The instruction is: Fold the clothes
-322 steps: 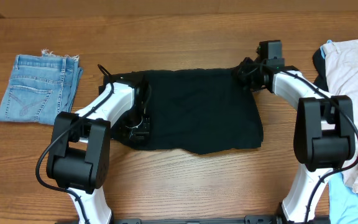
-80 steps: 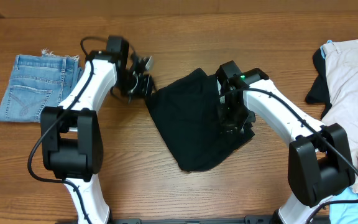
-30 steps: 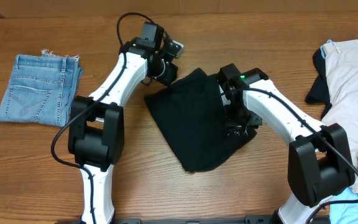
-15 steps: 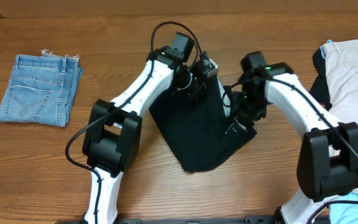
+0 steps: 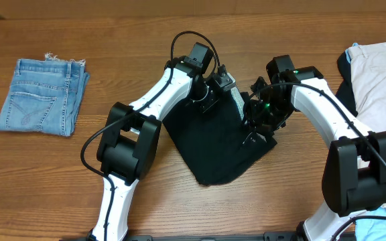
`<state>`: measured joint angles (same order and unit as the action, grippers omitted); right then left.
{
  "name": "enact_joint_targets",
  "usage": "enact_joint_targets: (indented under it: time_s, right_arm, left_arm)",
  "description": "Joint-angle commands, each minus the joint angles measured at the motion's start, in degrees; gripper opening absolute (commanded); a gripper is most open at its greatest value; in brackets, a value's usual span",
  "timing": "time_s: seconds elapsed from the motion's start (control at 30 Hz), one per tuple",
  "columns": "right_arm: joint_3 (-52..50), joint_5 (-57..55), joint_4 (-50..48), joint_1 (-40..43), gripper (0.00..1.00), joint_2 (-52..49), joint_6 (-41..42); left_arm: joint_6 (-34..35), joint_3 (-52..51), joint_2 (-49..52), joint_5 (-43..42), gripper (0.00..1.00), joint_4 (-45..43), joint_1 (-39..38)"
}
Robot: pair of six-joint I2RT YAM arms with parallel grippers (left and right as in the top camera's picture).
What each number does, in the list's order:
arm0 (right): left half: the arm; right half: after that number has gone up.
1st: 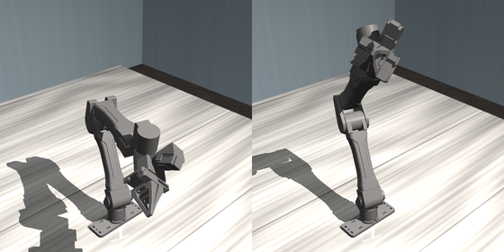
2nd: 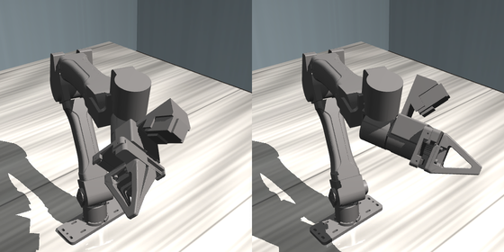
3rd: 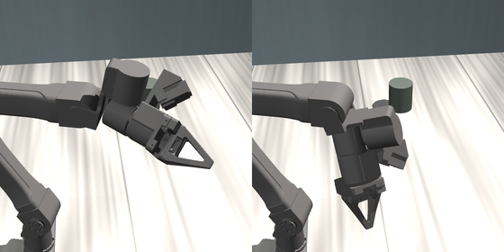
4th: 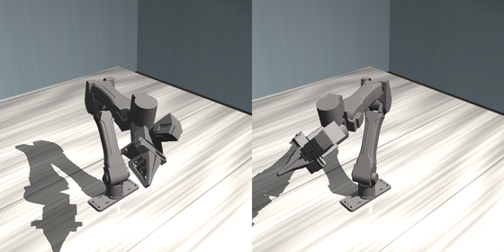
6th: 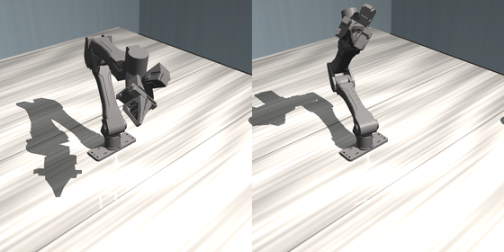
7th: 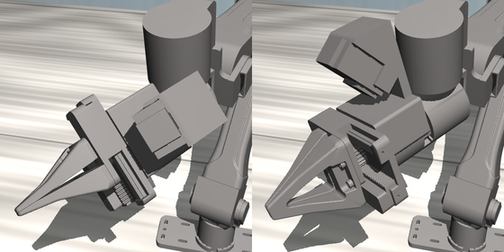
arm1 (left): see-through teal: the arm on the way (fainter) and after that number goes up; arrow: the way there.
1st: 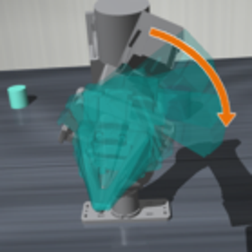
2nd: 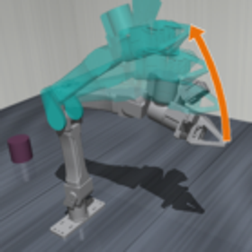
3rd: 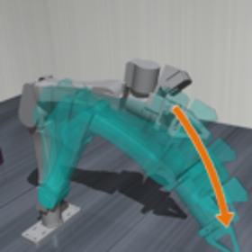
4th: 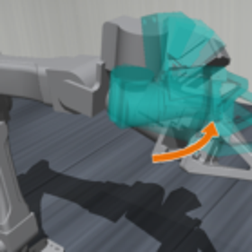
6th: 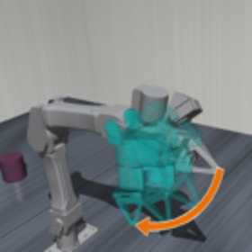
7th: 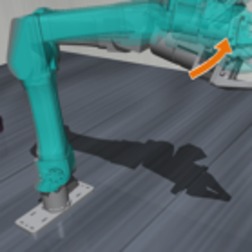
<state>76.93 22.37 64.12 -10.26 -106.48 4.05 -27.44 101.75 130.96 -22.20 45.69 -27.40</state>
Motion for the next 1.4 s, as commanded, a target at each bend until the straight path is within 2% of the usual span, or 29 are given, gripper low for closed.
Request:
enact_joint_targets:
  time_s: [0.0,0.17,0.43,0.5,0.57,0.67,0.8,0.9,0.93,0.97,1.0,1.03,1.13,1.17,1.2,1.27,1.33,1.37]
  right_arm:
    - [0.7,1.4,0.0,-0.2,0.43,0.3,-1.6]
    - [0.7,2.7,0.2,-0.2,0.43,0.3,-3.1]
    - [0.2,7.3,0.7,-0.2,0.44,0.3,-6.9]
    - [-0.4,7.3,0.5,-0.3,0.40,0.3,-6.9]
    - [-1.0,7.3,0.6,-0.3,0.23,0.3,-6.9]
    - [-1.7,5.6,1.0,-0.3,0.10,0.3,-6.6]
    - [-1.8,-8.3,0.7,-0.2,0.04,0.3,4.0]
    - [-1.8,-20.0,0.8,-0.1,0.04,0.3,13.1]
    - [-1.8,-22.2,0.8,-0.1,0.04,0.3,14.7]
    - [-1.8,-23.5,0.7,-0.1,0.04,0.3,15.7]
    - [-1.8,-24.7,0.7,-0.1,0.04,0.3,16.3]
    - [-1.8,-25.9,0.8,0.0,0.04,0.3,17.3]
    - [-1.4,-25.9,0.7,0.4,0.04,0.3,17.1]
    - [-0.7,-25.2,0.5,0.7,0.04,0.4,16.3]
    - [0.0,-23.8,0.0,0.8,0.04,0.7,14.8]
    - [1.4,-16.3,-2.0,0.8,0.04,1.7,8.7]
    - [2.6,-5.8,-3.9,0.7,0.06,2.8,2.9]
    - [2.9,-1.2,-4.5,0.7,0.06,3.1,0.5]
  left_arm:
    - [2.3,1.9,0.1,1.7,0.04,0.4,0.0]
    - [8.0,7.6,-2.1,1.8,0.04,1.0,2.3]
    - [8.8,10.9,-3.6,1.9,0.04,2.3,5.1]
    - [8.5,10.9,-3.6,1.9,0.04,2.9,5.1]
    - [8.4,10.9,-3.6,2.6,0.04,3.0,5.1]
    - [8.4,10.9,-3.6,3.3,0.04,3.0,5.1]
    - [8.3,10.9,-3.6,3.4,0.04,2.9,5.1]
    - [8.4,10.9,-3.6,4.7,0.05,2.9,5.1]
    - [8.4,10.9,-3.6,4.8,0.12,2.9,5.1]
    - [8.4,10.9,-3.6,4.8,0.28,2.9,5.1]
    - [8.4,10.9,-3.6,4.8,0.47,2.9,5.1]
    - [8.4,10.9,-3.6,5.1,0.57,2.9,5.2]
    - [11.3,11.9,-3.8,6.0,0.55,3.7,5.7]
    - [13.2,12.7,-4.2,5.9,0.57,4.2,6.2]
    - [15.1,13.7,-4.9,5.8,0.61,4.8,6.8]
    - [17.6,15.8,-6.3,4.9,0.61,7.1,7.8]
    - [17.8,16.7,-7.5,2.0,0.51,9.9,8.4]
    - [17.8,16.7,-7.9,1.5,0.43,11.2,8.4]
